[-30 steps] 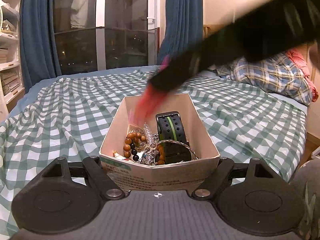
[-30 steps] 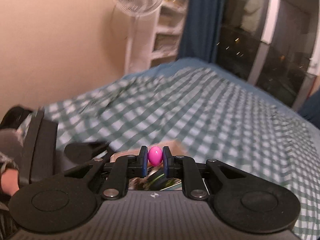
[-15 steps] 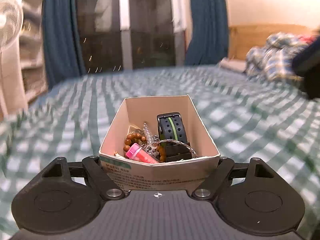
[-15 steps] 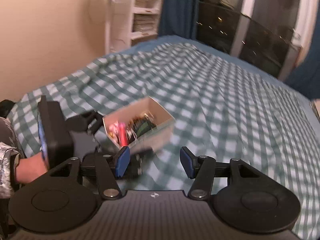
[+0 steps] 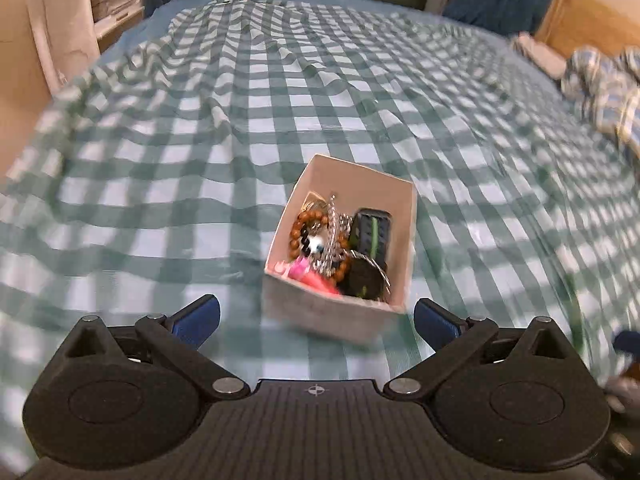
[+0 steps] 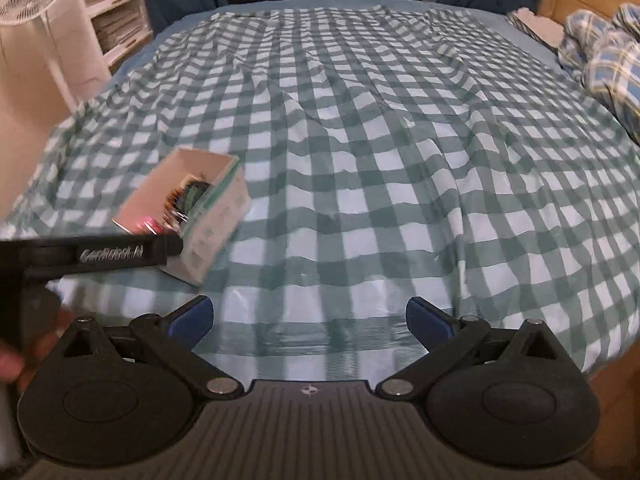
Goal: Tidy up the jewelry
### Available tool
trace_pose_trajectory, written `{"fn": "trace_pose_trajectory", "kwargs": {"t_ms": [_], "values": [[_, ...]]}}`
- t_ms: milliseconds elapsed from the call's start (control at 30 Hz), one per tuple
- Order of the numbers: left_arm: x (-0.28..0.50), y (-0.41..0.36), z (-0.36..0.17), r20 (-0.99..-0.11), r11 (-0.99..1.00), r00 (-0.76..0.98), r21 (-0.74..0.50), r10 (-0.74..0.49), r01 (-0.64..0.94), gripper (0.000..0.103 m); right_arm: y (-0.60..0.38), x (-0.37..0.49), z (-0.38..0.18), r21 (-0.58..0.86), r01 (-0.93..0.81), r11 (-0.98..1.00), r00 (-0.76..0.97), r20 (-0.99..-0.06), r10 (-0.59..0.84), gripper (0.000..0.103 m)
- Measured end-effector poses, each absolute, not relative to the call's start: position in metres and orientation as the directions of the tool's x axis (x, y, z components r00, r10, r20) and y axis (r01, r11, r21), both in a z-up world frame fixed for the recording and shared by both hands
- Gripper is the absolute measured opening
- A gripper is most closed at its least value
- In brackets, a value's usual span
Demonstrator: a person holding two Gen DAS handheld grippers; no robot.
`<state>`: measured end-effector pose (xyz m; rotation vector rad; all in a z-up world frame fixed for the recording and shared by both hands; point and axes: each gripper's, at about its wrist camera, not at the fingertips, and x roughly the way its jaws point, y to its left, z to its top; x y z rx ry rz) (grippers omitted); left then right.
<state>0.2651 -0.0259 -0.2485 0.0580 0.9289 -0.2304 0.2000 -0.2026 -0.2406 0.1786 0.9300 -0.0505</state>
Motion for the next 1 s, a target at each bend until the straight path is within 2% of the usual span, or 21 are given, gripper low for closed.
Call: {"fn": "trace_pose_trajectory", "kwargs": {"t_ms": [67, 133, 233, 333, 433, 567, 700, 867, 1000], "values": [[0.243, -0.03, -0.225, -0.787, 0.97, 0.604, 0.03, -0.127, 0.243, 0.079, -0.195, 0.194, -0.22, 0.154, 0.108, 0.982, 0.622, -0.781, 0.054, 0.103], [0.222, -0.032, -0.2, -0.773, 0.975, 0.634, 0.12, -0.026, 0.186, 0.079, -0.195, 0.183, -0.193, 0.175, 0.114, 0.978, 0.654, -0.754, 0.058, 0.103], [0.203, -0.03, -0.168, -0.788, 0.976, 0.615, 0.145, 0.015, 0.162, 0.079, -0.2, 0.166, -0.161, 0.202, 0.123, 0.972, 0.674, -0.735, 0.068, 0.103], [0.178, -0.03, -0.129, -0.749, 0.976, 0.661, 0.17, 0.037, 0.139, 0.079, -0.199, 0.141, -0.141, 0.213, 0.093, 0.973, 0.689, -0.719, 0.092, 0.103], [0.152, -0.025, -0.093, -0.713, 0.984, 0.7, 0.148, 0.035, 0.102, 0.079, -0.204, 0.117, -0.13, 0.245, 0.091, 0.965, 0.688, -0.716, 0.117, 0.103], [0.126, -0.035, -0.062, -0.73, 0.989, 0.683, 0.079, -0.03, 0.128, 0.079, -0.199, 0.086, -0.109, 0.222, 0.075, 0.972, 0.694, -0.712, 0.109, 0.103], [0.101, -0.058, -0.048, -0.75, 0.979, 0.661, 0.113, -0.026, 0.168, 0.079, -0.196, 0.06, -0.081, 0.236, 0.058, 0.97, 0.729, -0.674, 0.12, 0.103], [0.074, -0.07, -0.038, -0.726, 0.971, 0.687, 0.14, -0.031, 0.193, 0.079, -0.2, 0.044, -0.066, 0.229, 0.098, 0.969, 0.685, -0.721, 0.101, 0.103], [0.067, -0.068, -0.034, -0.732, 0.972, 0.68, 0.126, -0.042, 0.196, 0.079, -0.203, 0.03, -0.058, 0.228, 0.108, 0.968, 0.689, -0.719, 0.093, 0.103]]}}
